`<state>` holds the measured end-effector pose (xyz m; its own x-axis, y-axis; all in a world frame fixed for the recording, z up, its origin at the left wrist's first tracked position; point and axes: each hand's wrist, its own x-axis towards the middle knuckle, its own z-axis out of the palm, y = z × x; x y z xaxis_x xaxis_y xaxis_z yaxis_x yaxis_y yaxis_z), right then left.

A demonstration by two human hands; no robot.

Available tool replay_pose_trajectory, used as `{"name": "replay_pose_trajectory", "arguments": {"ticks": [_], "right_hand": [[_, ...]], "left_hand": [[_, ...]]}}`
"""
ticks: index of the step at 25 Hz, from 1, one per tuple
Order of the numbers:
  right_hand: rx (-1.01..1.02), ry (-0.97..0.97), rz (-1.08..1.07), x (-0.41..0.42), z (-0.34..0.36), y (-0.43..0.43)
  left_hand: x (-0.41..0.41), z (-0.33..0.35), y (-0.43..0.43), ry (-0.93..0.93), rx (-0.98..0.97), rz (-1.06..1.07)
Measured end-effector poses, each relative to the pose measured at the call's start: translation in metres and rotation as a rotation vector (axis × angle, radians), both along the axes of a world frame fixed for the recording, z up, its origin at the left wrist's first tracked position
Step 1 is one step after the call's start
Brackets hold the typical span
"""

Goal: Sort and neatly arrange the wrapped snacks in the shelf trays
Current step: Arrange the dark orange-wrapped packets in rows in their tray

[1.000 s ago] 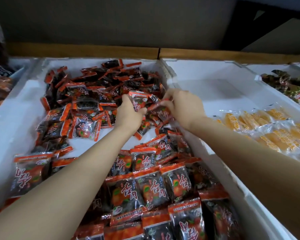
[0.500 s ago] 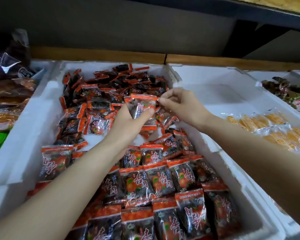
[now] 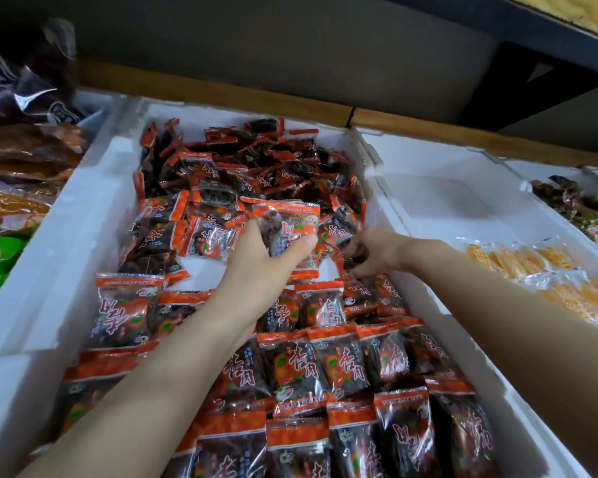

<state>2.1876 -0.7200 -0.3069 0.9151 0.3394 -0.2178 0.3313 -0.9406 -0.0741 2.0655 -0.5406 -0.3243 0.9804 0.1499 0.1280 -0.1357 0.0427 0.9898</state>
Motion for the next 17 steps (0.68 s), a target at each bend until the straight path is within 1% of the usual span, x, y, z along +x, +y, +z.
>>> {"name": "replay_pose_trajectory", "arguments": {"ticks": [4,7,10,12,14,15,17], "right_hand": [[-0.037,-0.004,-0.016,0.001,-0.002,0.003],[-0.006,-0.041,0.021,-0.001,-0.001,0.002],[0.083,-0.195,0.055,-0.002,0.003,0.000],[0.164,-0.357,0.041,-0.006,0.011,0.000],[0.313,-0.489,0.003,-0.015,0.021,0.001],[0.412,-0.519,-0.015,-0.021,0.026,0.002],[0.584,-0.516,-0.040,-0.036,0.032,0.004]], "left_hand": [[-0.002,0.001,0.001,-0.018,-0.009,-0.033],[-0.004,0.001,0.004,-0.008,-0.028,-0.039],[-0.003,-0.002,0.007,0.014,-0.050,-0.002],[-0.003,-0.002,0.007,0.040,-0.060,0.008],[-0.003,-0.003,0.006,0.061,-0.079,-0.021],[-0.003,-0.003,0.006,0.057,-0.079,-0.023],[-0.004,-0.005,0.003,0.074,-0.066,-0.029]]}}
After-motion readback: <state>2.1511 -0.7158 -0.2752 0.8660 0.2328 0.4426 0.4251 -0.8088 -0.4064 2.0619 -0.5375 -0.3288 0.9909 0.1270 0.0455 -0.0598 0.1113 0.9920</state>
